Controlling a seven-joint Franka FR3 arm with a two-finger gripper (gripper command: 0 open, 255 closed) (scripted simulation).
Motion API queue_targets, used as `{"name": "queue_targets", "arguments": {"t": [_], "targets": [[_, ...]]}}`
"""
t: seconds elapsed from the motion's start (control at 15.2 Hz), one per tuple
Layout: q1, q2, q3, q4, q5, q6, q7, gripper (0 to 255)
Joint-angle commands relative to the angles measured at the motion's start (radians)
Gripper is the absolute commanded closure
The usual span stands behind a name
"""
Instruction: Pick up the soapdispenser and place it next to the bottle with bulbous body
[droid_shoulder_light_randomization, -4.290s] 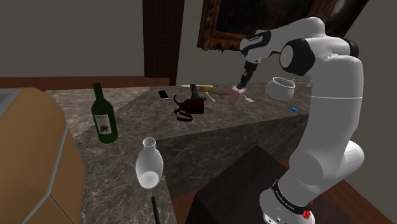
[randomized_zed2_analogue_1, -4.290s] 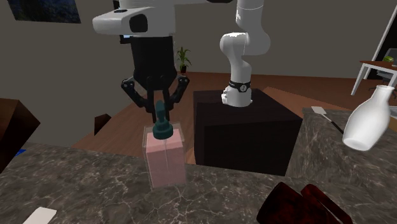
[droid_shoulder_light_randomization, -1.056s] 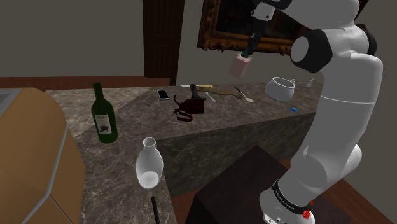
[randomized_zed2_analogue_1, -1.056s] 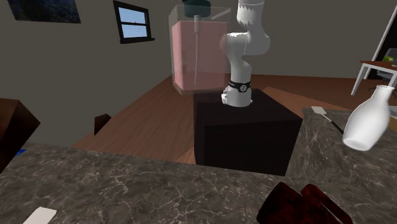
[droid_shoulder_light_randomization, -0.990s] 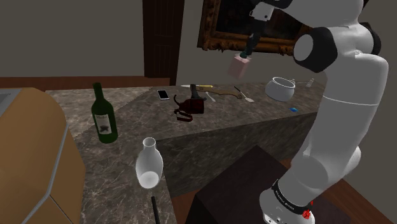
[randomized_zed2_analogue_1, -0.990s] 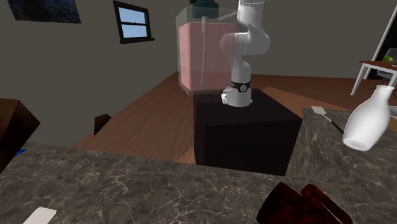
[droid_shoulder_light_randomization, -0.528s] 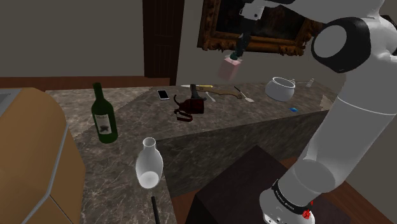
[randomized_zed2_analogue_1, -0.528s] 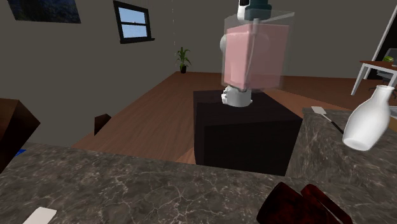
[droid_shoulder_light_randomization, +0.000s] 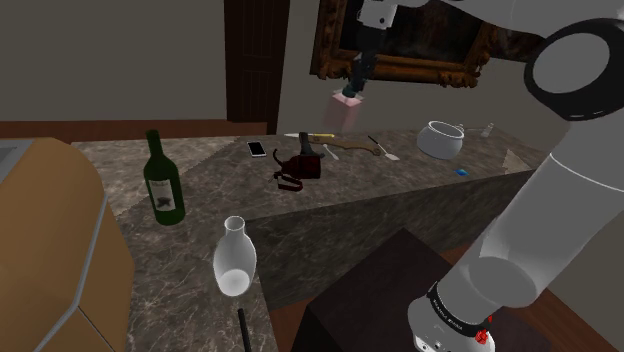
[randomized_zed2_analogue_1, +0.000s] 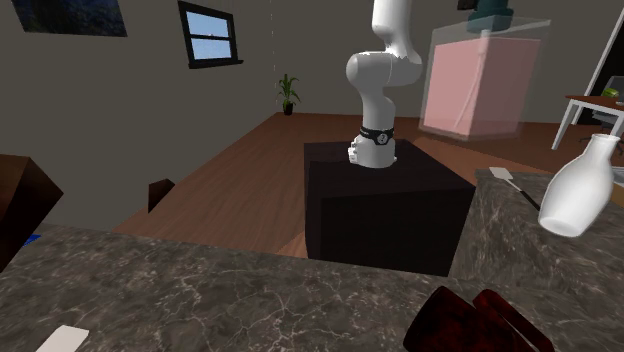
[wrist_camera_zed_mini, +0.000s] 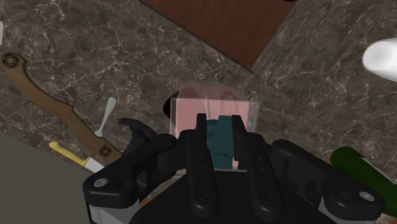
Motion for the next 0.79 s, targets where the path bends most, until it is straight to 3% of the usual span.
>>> {"name": "queue_targets", "arguments": {"t": [0.0, 0.73], "targets": [[0.026, -0.019, 0.024, -0.026, -0.004, 0.008, 0.051, 255], [0.157, -0.041, 0.156, -0.052, -0.001, 0.011, 0.314, 255]]}}
